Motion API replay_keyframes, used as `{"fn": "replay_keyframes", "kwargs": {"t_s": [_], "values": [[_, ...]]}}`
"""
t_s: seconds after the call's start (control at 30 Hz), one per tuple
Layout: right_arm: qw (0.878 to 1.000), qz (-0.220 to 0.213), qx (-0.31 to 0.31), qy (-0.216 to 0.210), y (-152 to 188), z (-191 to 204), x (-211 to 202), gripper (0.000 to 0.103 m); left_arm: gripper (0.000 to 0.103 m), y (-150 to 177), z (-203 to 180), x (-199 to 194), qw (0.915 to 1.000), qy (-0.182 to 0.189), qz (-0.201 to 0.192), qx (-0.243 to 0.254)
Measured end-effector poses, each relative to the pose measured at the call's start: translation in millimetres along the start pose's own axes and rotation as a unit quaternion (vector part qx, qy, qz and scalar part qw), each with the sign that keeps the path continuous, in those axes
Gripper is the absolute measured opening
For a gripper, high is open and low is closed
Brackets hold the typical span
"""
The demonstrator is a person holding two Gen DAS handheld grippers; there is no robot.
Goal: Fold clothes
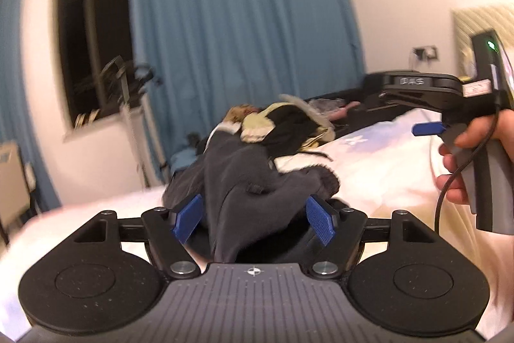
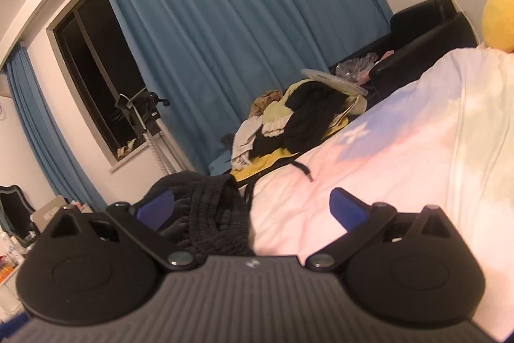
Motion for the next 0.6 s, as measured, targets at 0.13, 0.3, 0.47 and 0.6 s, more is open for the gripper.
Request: {"fn": "replay_keyframes", "kwargs": {"t_s": [0.13,0.3,0.47,0.6], "values": [[1.000,0.012,0.013,0.010,-1,-11,4,0.103,0.071,-27,-26,34,0.9979,0.012,-0.003,0.064],[0.999,-0.015,-0.011,0.032,-12,-20,9,0.103,0.071,-34,-74,107,0.9873,0.068,0.045,0.137],[0.999,-0.018,-0.032,0.035,-18,-27,17,0.103,0.072,22,-103,177,0.9616,0.098,0.145,0.212],[0.999,-0.017,-0.018,0.039,-14,-42,28,0.103,0.079,55,-105,213,0.9465,0.059,0.185,0.257]]}}
Point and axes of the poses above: each gripper's, at about its wrist camera, not at the fingertips, and x roughly the way its jaws point, z to its left, y to its underside, the point moved 10 cm from there along x, roughly the way its jaws point, and after that the axes turned 8 degrees about -z, right-handed, at the moved point
